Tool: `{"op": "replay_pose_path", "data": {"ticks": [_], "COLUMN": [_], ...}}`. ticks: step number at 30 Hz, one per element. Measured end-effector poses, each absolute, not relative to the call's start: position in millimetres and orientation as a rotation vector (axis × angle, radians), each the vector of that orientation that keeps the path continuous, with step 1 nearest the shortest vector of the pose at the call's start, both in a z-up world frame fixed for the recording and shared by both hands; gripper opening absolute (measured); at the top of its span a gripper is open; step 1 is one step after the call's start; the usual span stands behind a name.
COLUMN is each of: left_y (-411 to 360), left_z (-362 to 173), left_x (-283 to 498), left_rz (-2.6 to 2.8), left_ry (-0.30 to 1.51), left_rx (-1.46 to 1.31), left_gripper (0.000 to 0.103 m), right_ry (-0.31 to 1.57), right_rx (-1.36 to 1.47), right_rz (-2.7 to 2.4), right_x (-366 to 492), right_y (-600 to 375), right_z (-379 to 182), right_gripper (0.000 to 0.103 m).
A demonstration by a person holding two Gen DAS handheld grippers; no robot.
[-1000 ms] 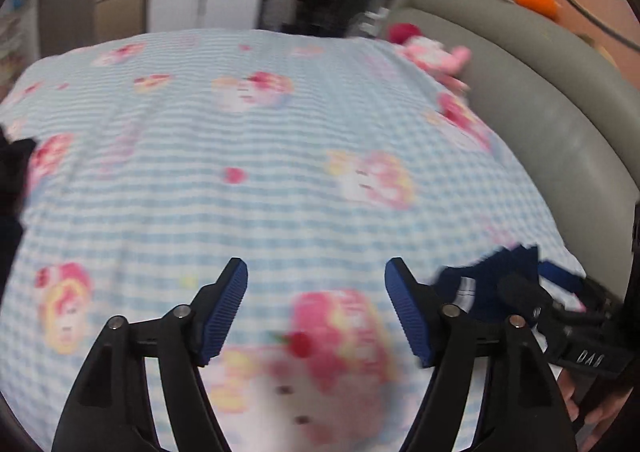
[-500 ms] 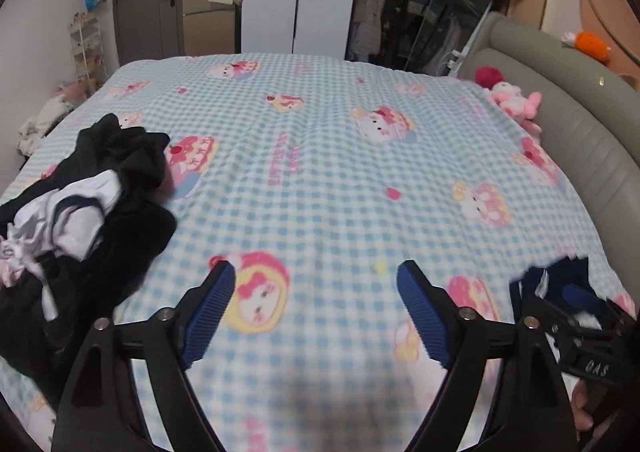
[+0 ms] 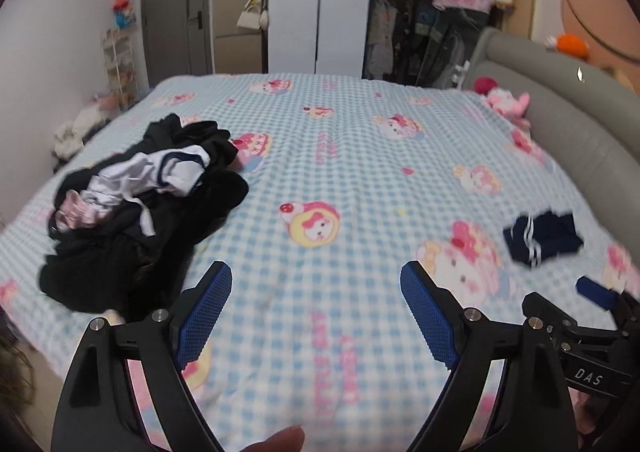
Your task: Fold clothes
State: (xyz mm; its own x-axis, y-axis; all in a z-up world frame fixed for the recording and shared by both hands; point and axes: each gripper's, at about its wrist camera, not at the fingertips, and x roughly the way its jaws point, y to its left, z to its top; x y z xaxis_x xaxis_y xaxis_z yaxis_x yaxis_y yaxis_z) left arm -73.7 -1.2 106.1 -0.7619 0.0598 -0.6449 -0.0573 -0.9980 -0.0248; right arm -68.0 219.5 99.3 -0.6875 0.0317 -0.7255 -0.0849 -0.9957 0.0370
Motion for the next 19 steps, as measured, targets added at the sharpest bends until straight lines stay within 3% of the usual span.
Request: {"op": "replay_pose_path", "data": {"ticks": [7,19], "left_y": [0,6], "left_z": [105,58], "left_x": [-12,41], "left_rz": [2.858,2.790], "left_ry": [0.009,-0.063], "left_rx": [-1.020,-1.162], "left_gripper": [0.088,0.088], "right_ry": [0.172,0.076], "right_rx": [-1.182,-1.238], "right_rz": [2.793,2.721], "right_x": [6,49], "right_y": [214,217], "right_z": [99,71], "right_gripper": [0.102,0.102]}}
